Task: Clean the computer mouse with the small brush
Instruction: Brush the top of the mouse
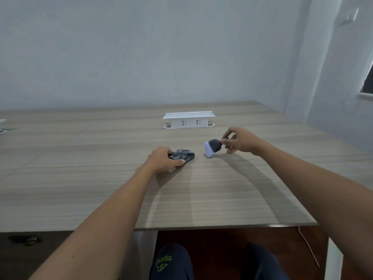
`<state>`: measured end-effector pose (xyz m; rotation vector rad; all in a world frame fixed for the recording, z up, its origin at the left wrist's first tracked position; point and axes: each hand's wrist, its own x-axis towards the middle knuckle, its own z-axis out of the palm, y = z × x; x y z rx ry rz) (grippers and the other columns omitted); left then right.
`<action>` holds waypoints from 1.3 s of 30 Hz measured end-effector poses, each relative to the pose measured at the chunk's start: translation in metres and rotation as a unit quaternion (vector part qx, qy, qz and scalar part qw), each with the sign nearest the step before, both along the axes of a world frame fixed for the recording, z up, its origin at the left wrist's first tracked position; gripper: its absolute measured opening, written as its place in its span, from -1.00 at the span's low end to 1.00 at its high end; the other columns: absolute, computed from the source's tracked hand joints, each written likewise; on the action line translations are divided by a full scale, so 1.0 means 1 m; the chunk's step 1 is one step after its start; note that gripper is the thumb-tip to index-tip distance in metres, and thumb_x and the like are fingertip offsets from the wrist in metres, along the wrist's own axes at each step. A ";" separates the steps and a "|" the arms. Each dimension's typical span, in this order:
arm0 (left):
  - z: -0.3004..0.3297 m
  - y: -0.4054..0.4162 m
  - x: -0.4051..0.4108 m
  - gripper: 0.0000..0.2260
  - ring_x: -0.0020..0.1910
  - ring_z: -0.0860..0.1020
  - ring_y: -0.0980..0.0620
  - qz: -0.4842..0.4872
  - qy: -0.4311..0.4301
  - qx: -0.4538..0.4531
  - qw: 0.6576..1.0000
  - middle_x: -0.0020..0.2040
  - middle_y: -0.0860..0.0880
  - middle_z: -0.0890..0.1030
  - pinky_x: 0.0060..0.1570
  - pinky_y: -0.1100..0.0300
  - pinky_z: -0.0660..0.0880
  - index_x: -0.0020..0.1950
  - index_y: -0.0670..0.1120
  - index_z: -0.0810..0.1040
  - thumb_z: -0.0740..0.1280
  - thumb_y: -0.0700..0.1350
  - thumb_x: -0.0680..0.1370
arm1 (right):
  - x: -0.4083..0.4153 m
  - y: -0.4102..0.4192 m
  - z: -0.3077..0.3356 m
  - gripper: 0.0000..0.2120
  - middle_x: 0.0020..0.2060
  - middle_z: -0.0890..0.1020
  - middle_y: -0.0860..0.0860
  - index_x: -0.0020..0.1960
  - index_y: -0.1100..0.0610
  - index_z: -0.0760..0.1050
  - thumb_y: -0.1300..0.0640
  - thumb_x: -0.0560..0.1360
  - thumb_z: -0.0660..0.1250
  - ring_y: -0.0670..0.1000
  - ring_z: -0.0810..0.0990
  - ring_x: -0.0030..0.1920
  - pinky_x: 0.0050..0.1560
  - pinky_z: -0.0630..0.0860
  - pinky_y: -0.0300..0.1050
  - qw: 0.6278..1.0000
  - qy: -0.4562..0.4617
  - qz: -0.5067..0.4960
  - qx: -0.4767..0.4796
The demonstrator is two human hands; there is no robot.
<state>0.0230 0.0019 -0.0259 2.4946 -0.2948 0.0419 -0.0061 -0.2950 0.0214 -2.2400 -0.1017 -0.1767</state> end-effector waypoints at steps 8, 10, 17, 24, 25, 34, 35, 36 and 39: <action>0.001 -0.007 0.007 -0.67 -0.20 0.67 0.02 -0.079 0.016 -0.042 0.996 -0.15 -0.06 0.75 -0.15 0.13 0.54 0.00 -0.04 0.72 0.53 0.16 0.39 | 0.009 0.007 0.015 -0.76 -0.20 0.63 0.19 0.18 0.34 0.53 0.30 0.54 0.43 0.11 0.63 -0.26 -0.13 0.70 -0.17 0.981 0.013 0.072 0.180; 0.000 -0.009 0.009 -0.67 -0.22 0.65 0.03 -0.090 0.015 -0.046 0.995 -0.16 -0.05 0.75 -0.14 0.14 0.53 -0.01 -0.02 0.73 0.53 0.17 0.39 | 0.012 0.008 0.017 -0.73 -0.15 0.62 0.20 0.18 0.38 0.53 0.28 0.54 0.44 0.17 0.61 -0.16 -0.06 0.70 -0.15 0.976 0.017 0.088 0.199; 0.000 -0.016 0.012 -0.76 -0.32 0.57 0.10 -0.116 0.005 -0.053 0.992 -0.27 0.03 0.70 -0.23 0.19 0.45 0.00 -0.02 0.73 0.52 0.10 0.44 | 0.018 0.007 0.018 -0.77 -0.19 0.65 0.18 0.10 0.33 0.58 0.23 0.52 0.47 0.15 0.65 -0.20 -0.08 0.68 -0.17 0.977 0.029 0.111 0.181; 0.000 -0.018 0.016 -0.83 -0.40 0.48 0.13 -0.128 -0.007 -0.044 0.991 -0.41 0.13 0.58 -0.29 0.19 0.36 -0.10 0.02 0.71 0.51 0.10 0.45 | 0.024 0.012 0.023 -0.93 -0.12 0.61 0.24 -0.01 0.25 0.58 0.30 0.53 0.44 0.12 0.64 -0.22 -0.13 0.68 -0.13 0.979 0.004 0.107 0.175; 0.000 -0.018 0.015 -0.82 -0.41 0.47 0.13 -0.130 -0.007 -0.045 0.991 -0.42 0.12 0.57 -0.29 0.19 0.36 -0.10 0.01 0.72 0.50 0.10 0.46 | 0.025 0.013 0.024 -0.94 -0.12 0.61 0.24 -0.02 0.25 0.57 0.31 0.53 0.43 0.10 0.64 -0.24 -0.15 0.67 -0.15 0.979 0.004 0.105 0.175; 0.000 -0.019 0.014 -0.89 -0.46 0.46 0.21 -0.134 -0.015 -0.042 0.990 -0.45 0.15 0.56 -0.33 0.23 0.35 -0.18 0.09 0.66 0.51 0.08 0.46 | 0.031 0.012 0.023 -0.85 0.01 0.67 0.31 0.09 0.36 0.61 0.37 0.52 0.42 0.14 0.66 -0.03 0.06 0.67 -0.17 0.979 0.035 0.141 0.144; 0.000 -0.019 0.014 -0.88 -0.46 0.46 0.20 -0.133 -0.015 -0.041 0.990 -0.44 0.16 0.56 -0.33 0.23 0.35 -0.17 0.07 0.67 0.51 0.08 0.46 | 0.032 0.012 0.023 -0.81 0.02 0.68 0.30 0.12 0.38 0.61 0.35 0.52 0.43 0.12 0.67 -0.01 0.10 0.66 -0.15 0.979 0.034 0.146 0.138; 0.000 -0.019 0.014 -0.87 -0.44 0.47 0.18 -0.133 -0.015 -0.041 0.990 -0.43 0.15 0.57 -0.32 0.22 0.36 -0.15 0.05 0.68 0.51 0.08 0.46 | 0.033 0.012 0.022 -0.77 0.01 0.69 0.27 0.15 0.38 0.61 0.34 0.52 0.44 0.10 0.67 -0.01 0.12 0.65 -0.15 0.979 0.032 0.149 0.135; 0.001 -0.018 0.014 -0.79 -0.38 0.50 0.11 -0.137 -0.015 -0.040 0.990 -0.36 0.08 0.61 -0.28 0.19 0.39 -0.07 -0.03 0.72 0.51 0.09 0.46 | 0.033 0.013 0.024 -0.73 -0.04 0.69 0.17 0.22 0.35 0.61 0.31 0.54 0.43 0.03 0.66 -0.06 0.08 0.65 -0.22 0.983 0.016 0.143 0.112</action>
